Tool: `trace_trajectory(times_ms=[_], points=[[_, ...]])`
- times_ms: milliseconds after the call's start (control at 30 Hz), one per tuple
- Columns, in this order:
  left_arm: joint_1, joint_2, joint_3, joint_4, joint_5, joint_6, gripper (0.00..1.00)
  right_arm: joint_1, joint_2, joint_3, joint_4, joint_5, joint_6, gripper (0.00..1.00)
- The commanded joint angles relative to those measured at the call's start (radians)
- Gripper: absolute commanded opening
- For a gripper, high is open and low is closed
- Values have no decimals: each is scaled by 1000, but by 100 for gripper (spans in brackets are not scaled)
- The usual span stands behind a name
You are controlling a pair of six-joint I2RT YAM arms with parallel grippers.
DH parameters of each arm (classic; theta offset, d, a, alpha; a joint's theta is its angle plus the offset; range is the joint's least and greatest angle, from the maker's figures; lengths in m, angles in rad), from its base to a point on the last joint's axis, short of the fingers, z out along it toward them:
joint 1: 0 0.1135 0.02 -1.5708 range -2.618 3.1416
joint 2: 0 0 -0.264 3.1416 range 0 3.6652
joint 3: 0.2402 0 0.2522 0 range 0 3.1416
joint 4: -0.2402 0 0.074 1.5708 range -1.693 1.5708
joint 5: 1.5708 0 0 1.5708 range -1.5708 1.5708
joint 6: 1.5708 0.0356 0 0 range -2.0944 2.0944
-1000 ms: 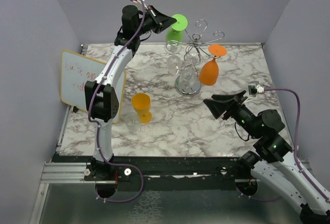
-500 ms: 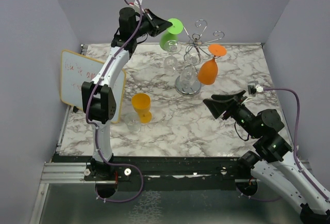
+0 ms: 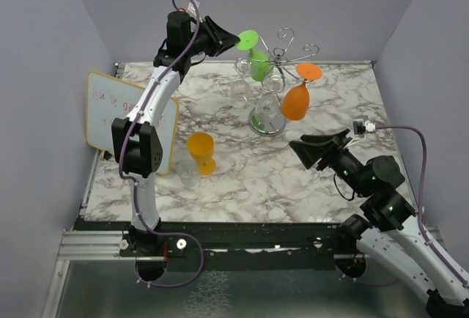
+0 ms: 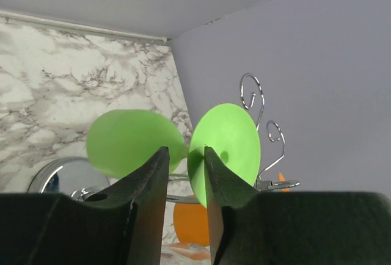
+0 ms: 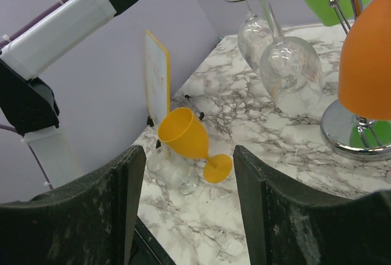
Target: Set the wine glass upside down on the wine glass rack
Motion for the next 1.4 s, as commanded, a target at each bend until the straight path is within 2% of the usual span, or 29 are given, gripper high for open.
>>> trace_trajectory(times_ms=[0,133,367,633,833,1000,1100,1167,1267,1367], points=[[14,-108,-46,-79,-69,98,35,-1,-8,2,-42,5,23,65],[24,-175,-118,-94,-77,145,47,-2,-5,13,-75,19,37,65],[37,-347,-264,-172,-124,248,56,-1,-37,19,-117,62,65,65],[36,-656,-562,-306,-163,403,61,-1,-37,71,-231,144,84,65],[25,-882,-785,-401,-189,535,69,-1,-42,89,-314,198,88,65],[-35,-986,-932,-477,-208,617,80,-1,-50,72,-325,200,90,65],[-118,-1022,-991,-482,-292,622,94,-1,-46,58,-323,186,74,65],[-180,-1015,-1001,-491,-378,630,98,-2,-41,48,-324,184,78,65],[-252,-989,-1004,-512,-503,635,97,-1,-35,33,-326,178,95,65],[-268,-965,-1011,-522,-573,628,84,-2,-36,24,-329,175,104,64]])
